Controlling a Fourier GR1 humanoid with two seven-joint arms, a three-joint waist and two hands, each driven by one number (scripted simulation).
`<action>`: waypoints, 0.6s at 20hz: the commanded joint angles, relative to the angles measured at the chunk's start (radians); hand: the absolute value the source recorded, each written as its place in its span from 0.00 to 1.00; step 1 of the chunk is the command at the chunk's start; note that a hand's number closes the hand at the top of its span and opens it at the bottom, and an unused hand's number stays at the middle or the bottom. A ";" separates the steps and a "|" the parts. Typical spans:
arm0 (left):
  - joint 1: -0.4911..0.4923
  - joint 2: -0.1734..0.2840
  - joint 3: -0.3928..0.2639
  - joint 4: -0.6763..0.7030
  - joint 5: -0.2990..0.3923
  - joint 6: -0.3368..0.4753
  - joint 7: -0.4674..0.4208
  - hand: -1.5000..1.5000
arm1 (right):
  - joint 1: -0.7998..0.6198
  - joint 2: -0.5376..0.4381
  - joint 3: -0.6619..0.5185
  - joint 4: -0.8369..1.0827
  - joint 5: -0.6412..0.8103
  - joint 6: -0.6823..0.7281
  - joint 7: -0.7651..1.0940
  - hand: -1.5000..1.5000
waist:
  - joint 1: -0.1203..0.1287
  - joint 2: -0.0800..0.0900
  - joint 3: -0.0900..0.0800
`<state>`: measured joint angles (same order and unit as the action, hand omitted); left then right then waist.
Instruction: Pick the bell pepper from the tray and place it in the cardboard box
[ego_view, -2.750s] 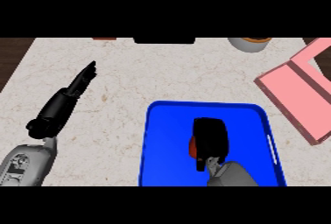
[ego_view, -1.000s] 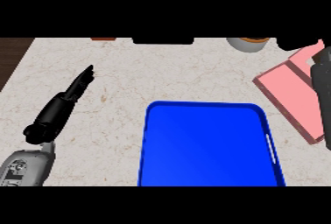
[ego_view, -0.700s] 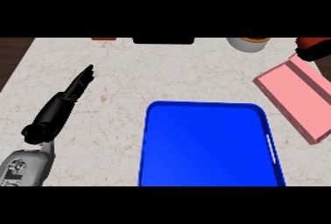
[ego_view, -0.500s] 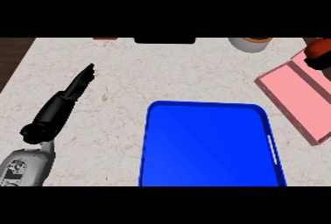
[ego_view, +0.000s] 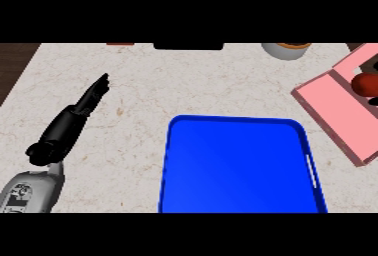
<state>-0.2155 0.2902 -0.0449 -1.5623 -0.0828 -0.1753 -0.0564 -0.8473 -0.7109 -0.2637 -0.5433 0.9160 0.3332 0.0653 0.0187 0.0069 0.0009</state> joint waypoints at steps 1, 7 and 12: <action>-0.001 0.020 0.036 0.034 0.020 -0.033 -0.029 0.50 | 0.020 -0.015 -0.011 0.040 -0.036 0.037 -0.147 0.00 | -0.006 -0.002 0.000; 0.004 -0.008 0.014 0.030 -0.012 0.004 -0.021 0.50 | -0.061 0.005 -0.225 -0.009 -0.248 -0.071 -0.265 0.00 | -0.022 -0.006 0.001; 0.023 0.014 0.023 0.006 -0.002 -0.017 -0.018 0.50 | -0.087 0.043 -0.512 0.054 -0.506 -0.149 -0.226 0.00 | -0.017 -0.006 0.003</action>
<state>-0.2033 0.2895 -0.0303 -1.5526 -0.0911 -0.1774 -0.0696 -0.9123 -0.6761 -0.6130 -0.5149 0.5601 0.2221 -0.1625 0.0022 0.0007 0.0040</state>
